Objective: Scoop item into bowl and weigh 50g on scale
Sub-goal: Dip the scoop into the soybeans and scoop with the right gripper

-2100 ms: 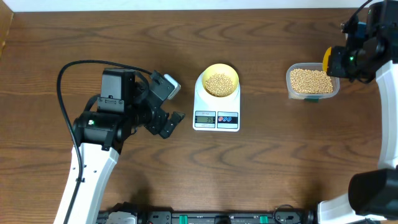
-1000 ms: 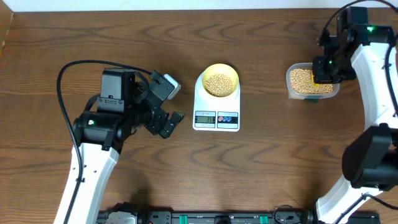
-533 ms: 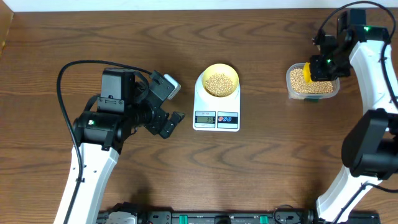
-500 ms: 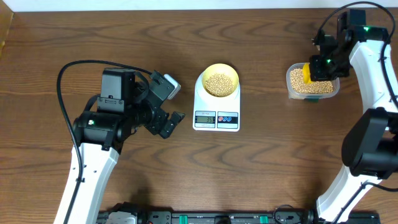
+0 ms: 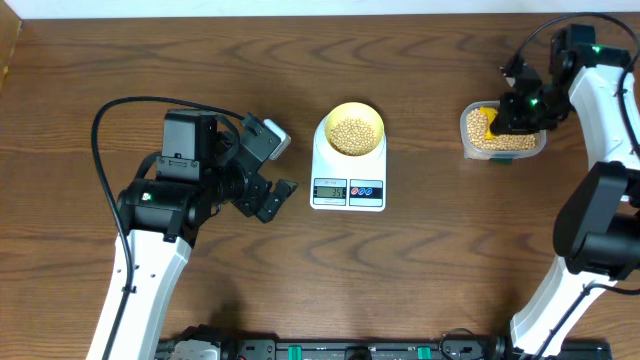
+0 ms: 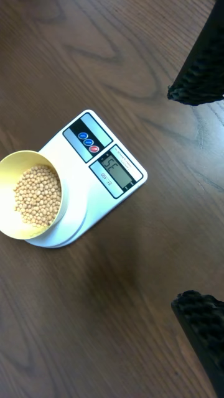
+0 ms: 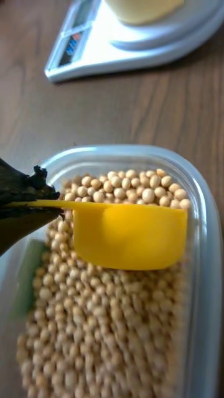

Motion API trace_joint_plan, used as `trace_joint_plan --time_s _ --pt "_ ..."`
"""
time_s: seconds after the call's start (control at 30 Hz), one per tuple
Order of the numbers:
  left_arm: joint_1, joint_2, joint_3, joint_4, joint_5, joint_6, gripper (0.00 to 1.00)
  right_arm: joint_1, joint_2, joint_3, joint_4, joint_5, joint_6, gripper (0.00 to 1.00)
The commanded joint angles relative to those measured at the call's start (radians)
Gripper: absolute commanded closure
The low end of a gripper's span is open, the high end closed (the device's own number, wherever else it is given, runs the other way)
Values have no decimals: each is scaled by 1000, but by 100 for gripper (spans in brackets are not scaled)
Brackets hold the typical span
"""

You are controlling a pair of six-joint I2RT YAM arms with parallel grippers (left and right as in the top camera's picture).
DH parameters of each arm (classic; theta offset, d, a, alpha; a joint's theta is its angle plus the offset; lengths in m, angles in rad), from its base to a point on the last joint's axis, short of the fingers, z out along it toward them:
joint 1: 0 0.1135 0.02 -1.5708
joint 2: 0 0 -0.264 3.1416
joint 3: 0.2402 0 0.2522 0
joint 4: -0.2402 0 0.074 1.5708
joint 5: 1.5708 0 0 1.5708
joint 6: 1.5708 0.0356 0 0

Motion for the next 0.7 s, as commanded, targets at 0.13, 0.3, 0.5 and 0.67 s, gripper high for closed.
trace_joint_plan --time_s 0.13,0.3,0.5,0.67 --pt "5 6 -3 -1 13 17 2 -63 12 9 -40 -131 -48 99" --pt "5 6 -3 -1 13 16 2 -147 12 9 -49 -219 -48 99" --pt "5 6 -3 -1 13 16 2 -242 12 9 -77 -309 -79 99" --pt "5 6 -3 -1 13 16 2 -311 12 9 -111 -428 -125 99"
